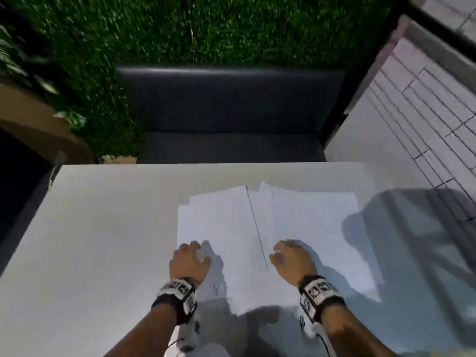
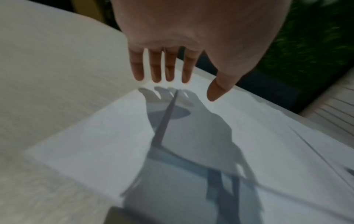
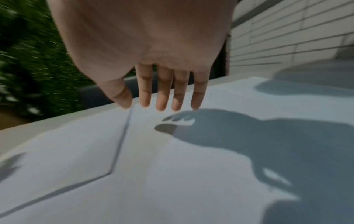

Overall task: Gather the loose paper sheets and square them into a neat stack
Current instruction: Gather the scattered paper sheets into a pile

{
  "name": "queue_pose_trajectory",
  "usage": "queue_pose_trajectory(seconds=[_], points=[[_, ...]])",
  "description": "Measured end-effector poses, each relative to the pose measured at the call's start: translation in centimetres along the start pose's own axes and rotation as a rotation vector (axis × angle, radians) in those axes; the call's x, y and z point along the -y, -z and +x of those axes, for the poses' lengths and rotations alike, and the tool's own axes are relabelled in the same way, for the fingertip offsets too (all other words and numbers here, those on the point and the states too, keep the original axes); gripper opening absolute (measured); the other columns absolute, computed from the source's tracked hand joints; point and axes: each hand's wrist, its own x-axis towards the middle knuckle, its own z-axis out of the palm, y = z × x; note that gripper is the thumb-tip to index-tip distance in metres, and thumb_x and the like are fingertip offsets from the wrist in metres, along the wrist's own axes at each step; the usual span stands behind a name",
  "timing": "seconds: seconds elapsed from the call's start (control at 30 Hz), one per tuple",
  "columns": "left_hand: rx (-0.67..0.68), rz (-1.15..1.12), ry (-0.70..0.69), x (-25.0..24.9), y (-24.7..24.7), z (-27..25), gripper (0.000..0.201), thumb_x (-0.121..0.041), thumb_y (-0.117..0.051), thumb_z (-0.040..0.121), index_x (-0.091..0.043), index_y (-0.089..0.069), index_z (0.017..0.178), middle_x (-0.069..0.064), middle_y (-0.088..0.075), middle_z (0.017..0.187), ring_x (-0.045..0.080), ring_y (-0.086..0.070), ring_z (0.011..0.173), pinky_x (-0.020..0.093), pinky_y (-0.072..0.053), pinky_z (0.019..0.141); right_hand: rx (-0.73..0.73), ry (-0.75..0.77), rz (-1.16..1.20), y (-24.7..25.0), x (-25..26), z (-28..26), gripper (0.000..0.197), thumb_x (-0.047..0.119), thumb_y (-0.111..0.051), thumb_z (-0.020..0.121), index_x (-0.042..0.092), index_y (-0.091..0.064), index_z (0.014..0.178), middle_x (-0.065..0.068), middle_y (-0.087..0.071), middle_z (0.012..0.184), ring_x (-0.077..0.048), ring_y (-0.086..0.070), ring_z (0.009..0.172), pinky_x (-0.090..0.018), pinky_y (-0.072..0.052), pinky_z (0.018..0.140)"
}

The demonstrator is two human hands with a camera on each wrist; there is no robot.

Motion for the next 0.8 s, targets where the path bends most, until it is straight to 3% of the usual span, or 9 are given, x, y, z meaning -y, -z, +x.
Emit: queue_pose_trajectory(seconds=[0.07, 0.17, 0.23, 0.3, 0.37, 0.5, 0.63, 0.73, 0.8], points=[[-0.055, -0.072, 0.220, -0.3, 0.8, 1.7, 0.068, -0.057, -0.063, 0.076, -0.019, -0.048, 0.131, 0.012, -0.052, 0.130, 0.037, -0.051, 0.121, 0.047, -0.044, 0.097, -0.118, -0.085, -0.004, 1.0, -1.6, 2.0, 0.031, 0.039, -0.053, 0.085, 0.025, -0.065, 0.111, 0.002, -0.065, 0.115, -0.022, -0.060, 0.112, -0.032, -0.049, 0.090], [-0.039, -0.130, 0.511, 0.0, 1.8, 4.0, 0.101, -0.072, -0.065, 0.069, -0.009, -0.035, 0.142, 0.017, -0.042, 0.138, 0.039, -0.042, 0.127, 0.055, -0.038, 0.101, -0.223, -0.403, -0.071, 3.8, -5.9, 4.2, 0.051, 0.033, -0.058, 0.083, 0.021, -0.055, 0.133, -0.007, -0.051, 0.141, -0.031, -0.042, 0.133, -0.048, -0.041, 0.105], [-0.043, -0.125, 0.555, 0.2, 1.7, 4.9, 0.109, -0.075, -0.067, 0.066, -0.005, -0.033, 0.142, 0.019, -0.041, 0.137, 0.040, -0.041, 0.127, 0.058, -0.039, 0.100, -0.225, -0.616, -0.057, 5.3, -9.6, 4.2, 0.067, 0.039, -0.056, 0.085, 0.016, -0.040, 0.146, -0.014, -0.036, 0.154, -0.036, -0.031, 0.140, -0.056, -0.036, 0.107], [-0.065, -0.139, 0.548, 0.0, 1.3, 5.7, 0.109, -0.072, -0.071, 0.065, -0.005, -0.032, 0.140, 0.019, -0.041, 0.138, 0.041, -0.041, 0.127, 0.059, -0.039, 0.100, -0.235, -0.789, 0.016, 6.4, -13.6, 4.4, 0.075, 0.044, -0.053, 0.088, 0.010, -0.029, 0.150, -0.018, -0.025, 0.158, -0.039, -0.024, 0.143, -0.058, -0.030, 0.109], [-0.063, -0.141, 0.526, -1.1, 1.0, 6.1, 0.107, -0.071, -0.074, 0.061, -0.006, -0.033, 0.137, 0.018, -0.041, 0.134, 0.041, -0.042, 0.125, 0.058, -0.041, 0.098, -0.218, -0.882, 0.062, 7.2, -16.1, 4.4, 0.078, 0.050, -0.049, 0.086, 0.003, -0.034, 0.145, -0.023, -0.032, 0.152, -0.042, -0.032, 0.137, -0.056, -0.033, 0.108], [-0.012, -0.109, 0.460, -4.3, 0.3, 6.5, 0.110, -0.069, -0.078, 0.049, -0.013, -0.034, 0.133, 0.013, -0.040, 0.130, 0.039, -0.043, 0.120, 0.055, -0.045, 0.091, -0.211, -0.894, 0.073, 6.8, -15.3, 5.5, 0.077, 0.054, -0.058, 0.080, 0.005, -0.043, 0.138, -0.024, -0.040, 0.141, -0.043, -0.041, 0.127, -0.055, -0.039, 0.098], [0.009, -0.190, 0.434, -6.3, 0.3, 6.7, 0.103, -0.049, -0.083, 0.057, -0.017, -0.026, 0.137, 0.012, -0.038, 0.130, 0.039, -0.045, 0.119, 0.051, -0.047, 0.094, -0.187, -0.784, 0.186, 6.6, -12.8, 6.7, 0.079, 0.061, -0.060, 0.066, 0.012, -0.048, 0.128, -0.018, -0.052, 0.134, -0.040, -0.051, 0.121, -0.050, -0.044, 0.096], [-0.096, -0.201, 0.571, -6.1, 0.5, 6.6, 0.096, -0.050, -0.078, 0.055, -0.009, -0.033, 0.129, 0.015, -0.042, 0.123, 0.039, -0.047, 0.113, 0.048, -0.043, 0.094, -0.185, -0.830, 0.151, 6.8, -12.5, 7.0, 0.092, 0.063, -0.066, 0.067, 0.011, -0.040, 0.138, -0.018, -0.038, 0.145, -0.040, -0.038, 0.134, -0.055, -0.039, 0.101], [-0.116, -0.246, 0.618, -5.5, 0.3, 6.4, 0.089, -0.046, -0.075, 0.051, -0.008, -0.036, 0.121, 0.012, -0.037, 0.113, 0.039, -0.045, 0.107, 0.050, -0.046, 0.091, -0.154, -0.828, 0.155, 6.9, -12.7, 7.0, 0.103, 0.064, -0.070, 0.063, 0.011, -0.034, 0.143, -0.017, -0.034, 0.149, -0.041, -0.038, 0.135, -0.055, -0.040, 0.103]])
